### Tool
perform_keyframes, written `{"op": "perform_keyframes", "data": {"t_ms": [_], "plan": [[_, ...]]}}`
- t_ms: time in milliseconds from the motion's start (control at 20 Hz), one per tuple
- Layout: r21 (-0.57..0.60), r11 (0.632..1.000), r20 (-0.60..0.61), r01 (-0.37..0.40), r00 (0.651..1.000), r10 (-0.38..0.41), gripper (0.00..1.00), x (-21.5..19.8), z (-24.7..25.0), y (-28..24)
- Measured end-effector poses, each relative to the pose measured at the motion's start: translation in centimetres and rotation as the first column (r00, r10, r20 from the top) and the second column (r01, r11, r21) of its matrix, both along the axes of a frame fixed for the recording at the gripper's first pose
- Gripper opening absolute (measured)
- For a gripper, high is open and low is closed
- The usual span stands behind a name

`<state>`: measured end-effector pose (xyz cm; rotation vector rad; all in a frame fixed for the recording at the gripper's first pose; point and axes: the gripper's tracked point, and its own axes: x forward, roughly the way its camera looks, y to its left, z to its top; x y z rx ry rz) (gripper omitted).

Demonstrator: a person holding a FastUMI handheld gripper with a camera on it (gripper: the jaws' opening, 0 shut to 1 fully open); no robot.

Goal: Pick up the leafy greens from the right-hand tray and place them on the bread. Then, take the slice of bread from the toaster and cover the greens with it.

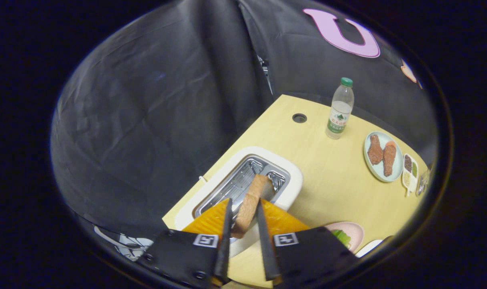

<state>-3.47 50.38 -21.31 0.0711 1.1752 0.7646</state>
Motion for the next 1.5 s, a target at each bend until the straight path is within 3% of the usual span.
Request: {"op": "perform_keyframes", "data": {"t_ms": [100,150,250,600,900,1500], "plan": [[0.01,1.0,-0.01,-0.018,1.0,0.018,0.2,-0.5,0.0,0.0],[0.019,1.0,-0.009,-0.015,1.0,0.015,0.2,-0.5,0.2,-0.1],[0.054,0.998,-0.027,0.016,1.0,-0.014,0.09,-0.5,1.1,-0.4],[0.158,0.982,-0.054,0.103,0.994,-0.095,0.09,0.9,4.0,-3.2],[0.25,0.945,-0.118,0.212,0.975,-0.188,0.09,1.8,5.4,-6.3],[0.243,0.92,-0.145,0.308,0.949,-0.28,0.09,1.7,3.5,-12.7]]}}
